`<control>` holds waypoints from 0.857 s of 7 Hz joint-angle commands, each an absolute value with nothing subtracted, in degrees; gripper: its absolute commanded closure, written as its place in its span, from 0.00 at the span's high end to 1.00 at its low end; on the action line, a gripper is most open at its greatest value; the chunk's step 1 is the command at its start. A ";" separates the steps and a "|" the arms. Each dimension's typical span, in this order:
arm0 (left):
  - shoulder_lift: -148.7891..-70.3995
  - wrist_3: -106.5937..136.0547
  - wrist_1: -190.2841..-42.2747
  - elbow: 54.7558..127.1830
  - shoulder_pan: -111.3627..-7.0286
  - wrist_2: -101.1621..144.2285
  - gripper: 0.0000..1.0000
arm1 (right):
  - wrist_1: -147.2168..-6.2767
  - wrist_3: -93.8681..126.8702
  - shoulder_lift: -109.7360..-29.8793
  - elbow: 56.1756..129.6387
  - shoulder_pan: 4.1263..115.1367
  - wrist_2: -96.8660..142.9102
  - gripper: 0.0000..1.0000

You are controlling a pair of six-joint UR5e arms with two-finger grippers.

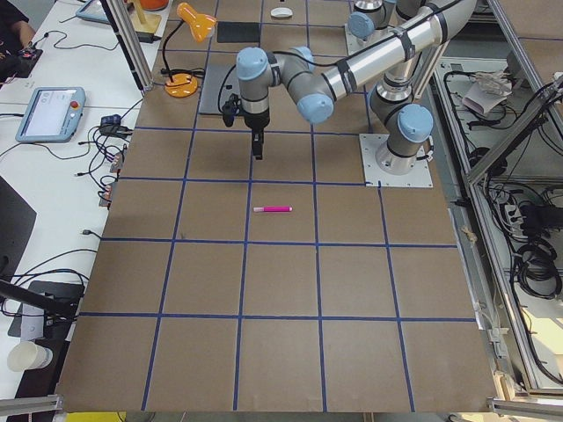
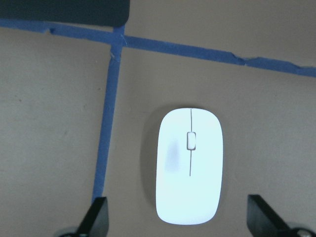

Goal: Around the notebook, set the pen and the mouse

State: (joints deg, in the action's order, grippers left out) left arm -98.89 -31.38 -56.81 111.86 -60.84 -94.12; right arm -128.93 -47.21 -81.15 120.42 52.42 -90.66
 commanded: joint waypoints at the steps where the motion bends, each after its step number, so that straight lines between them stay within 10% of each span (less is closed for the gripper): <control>1: -105.79 -39.19 -44.58 117.07 -53.19 -92.81 1.00 | -131.39 -47.91 -77.44 121.29 51.59 -91.14 1.00; 4: -112.31 -39.02 -38.69 116.37 -52.91 -93.43 0.87 | -131.92 -45.10 -73.05 119.89 51.42 -92.28 1.00; 5: -112.41 -39.02 -38.50 116.37 -52.91 -93.43 0.60 | -131.92 -45.09 -72.86 119.71 51.42 -92.20 1.00; 6: -112.41 -38.85 -38.50 116.45 -52.91 -93.34 0.28 | -131.92 -44.83 -72.95 119.71 51.42 -92.20 0.69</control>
